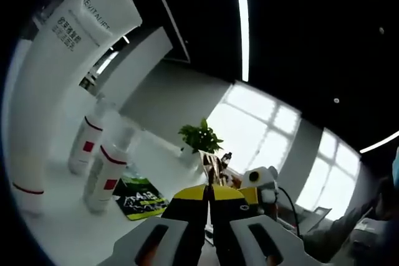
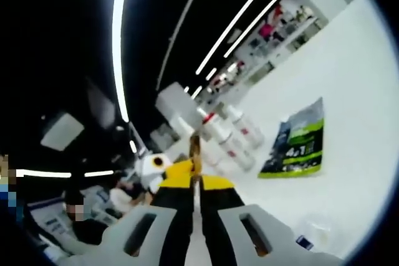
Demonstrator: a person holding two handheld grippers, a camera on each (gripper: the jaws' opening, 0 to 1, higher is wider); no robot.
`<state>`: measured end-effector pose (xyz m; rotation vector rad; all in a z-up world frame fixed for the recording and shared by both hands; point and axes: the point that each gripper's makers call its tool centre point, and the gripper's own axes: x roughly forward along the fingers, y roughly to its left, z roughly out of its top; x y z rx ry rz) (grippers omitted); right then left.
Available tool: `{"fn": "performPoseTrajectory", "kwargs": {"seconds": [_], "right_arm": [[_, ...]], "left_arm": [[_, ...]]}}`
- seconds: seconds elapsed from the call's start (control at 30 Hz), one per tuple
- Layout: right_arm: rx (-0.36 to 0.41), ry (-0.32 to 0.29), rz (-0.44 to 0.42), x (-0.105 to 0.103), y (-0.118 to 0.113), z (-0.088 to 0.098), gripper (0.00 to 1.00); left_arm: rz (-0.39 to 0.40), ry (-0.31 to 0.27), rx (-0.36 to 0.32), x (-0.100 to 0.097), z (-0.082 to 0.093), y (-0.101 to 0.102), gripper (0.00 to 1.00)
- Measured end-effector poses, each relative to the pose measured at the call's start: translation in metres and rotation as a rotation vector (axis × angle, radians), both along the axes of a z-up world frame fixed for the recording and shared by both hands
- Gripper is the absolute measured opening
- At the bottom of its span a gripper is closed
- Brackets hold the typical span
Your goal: Arrange the skincare products in the storage area until every visible bottle or jar stands upright without overlapping.
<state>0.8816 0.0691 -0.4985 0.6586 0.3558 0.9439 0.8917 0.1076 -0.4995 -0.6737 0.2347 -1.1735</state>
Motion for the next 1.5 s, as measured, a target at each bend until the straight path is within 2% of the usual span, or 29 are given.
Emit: {"fn": "performPoseTrajectory", "kwargs": {"seconds": [0.13, 0.37, 0.47, 0.53, 0.63, 0.7, 0.73, 0.77, 0.87, 0.9, 0.97, 1.03, 1.07, 1.1, 1.13, 1.17, 1.2, 1.23, 1.27, 1.37, 1.5], "right_arm": [[0.002, 0.015, -0.01, 0.002, -0.001, -0.001, 0.0], [0.021, 0.025, -0.05, 0.014, -0.011, 0.007, 0.0], [0.063, 0.026, -0.062, 0.023, -0.022, 0.016, 0.0], [0.059, 0.02, -0.1, 0.037, -0.034, 0.017, 0.0], [0.098, 0.066, -0.146, 0.061, -0.054, 0.017, 0.0], [0.118, 0.133, -0.17, 0.077, -0.065, 0.013, 0.0], [0.171, 0.175, -0.155, 0.085, -0.07, 0.016, 0.0], [0.177, 0.202, -0.158, 0.091, -0.074, 0.014, 0.0], [0.118, 0.237, -0.216, 0.117, -0.084, 0.005, 0.0], [0.087, 0.311, -0.265, 0.133, -0.093, -0.012, 0.0], [0.1, 0.305, -0.262, 0.144, -0.096, -0.018, 0.0], [0.115, 0.409, -0.268, 0.153, -0.1, -0.041, 0.0], [0.123, 0.413, -0.263, 0.151, -0.102, -0.044, 0.0], [0.119, 0.451, -0.237, 0.146, -0.102, -0.056, 0.0], [0.093, 0.477, -0.226, 0.141, -0.102, -0.065, 0.0], [0.017, 0.496, -0.209, 0.138, -0.107, -0.076, 0.0], [-0.013, 0.487, -0.237, 0.142, -0.115, -0.081, 0.0], [-0.017, 0.485, -0.294, 0.144, -0.126, -0.083, 0.0], [-0.016, 0.482, -0.302, 0.143, -0.131, -0.082, 0.0], [0.018, 0.491, -0.3, 0.136, -0.142, -0.076, 0.0], [-0.015, 0.505, -0.285, 0.135, -0.147, -0.083, 0.0]], "left_arm": [[0.028, -0.038, 0.06, 0.005, -0.004, 0.001, 0.01], [0.141, -0.167, 0.27, 0.017, -0.018, 0.005, 0.04], [0.165, -0.174, 0.328, 0.021, -0.025, 0.008, 0.04], [0.177, -0.175, 0.349, 0.023, -0.028, 0.007, 0.05], [0.182, -0.166, 0.363, 0.024, -0.03, 0.007, 0.12], [0.181, -0.164, 0.376, 0.024, -0.032, 0.006, 0.12], [0.181, -0.168, 0.382, 0.024, -0.032, 0.005, 0.12], [0.178, -0.172, 0.385, 0.023, -0.032, 0.004, 0.12], [0.146, -0.178, 0.406, 0.018, -0.036, -0.004, 0.13], [0.136, -0.193, 0.436, 0.015, -0.04, -0.008, 0.13], [0.133, -0.215, 0.472, 0.013, -0.044, -0.011, 0.13], [0.129, -0.219, 0.489, 0.011, -0.048, -0.016, 0.13], [0.127, -0.219, 0.49, 0.011, -0.049, -0.017, 0.14], [0.12, -0.216, 0.498, 0.012, -0.052, -0.019, 0.15], [0.118, -0.216, 0.503, 0.013, -0.053, -0.019, 0.15], [0.118, -0.217, 0.508, 0.012, -0.055, -0.02, 0.15], [0.118, -0.218, 0.513, 0.012, -0.056, -0.02, 0.15], [0.123, -0.216, 0.521, 0.013, -0.058, -0.019, 0.15], [0.126, -0.212, 0.529, 0.015, -0.061, -0.018, 0.15], [0.132, -0.197, 0.537, 0.015, -0.066, -0.016, 0.15], [0.143, -0.2, 0.541, 0.016, -0.066, -0.015, 0.15]]}}
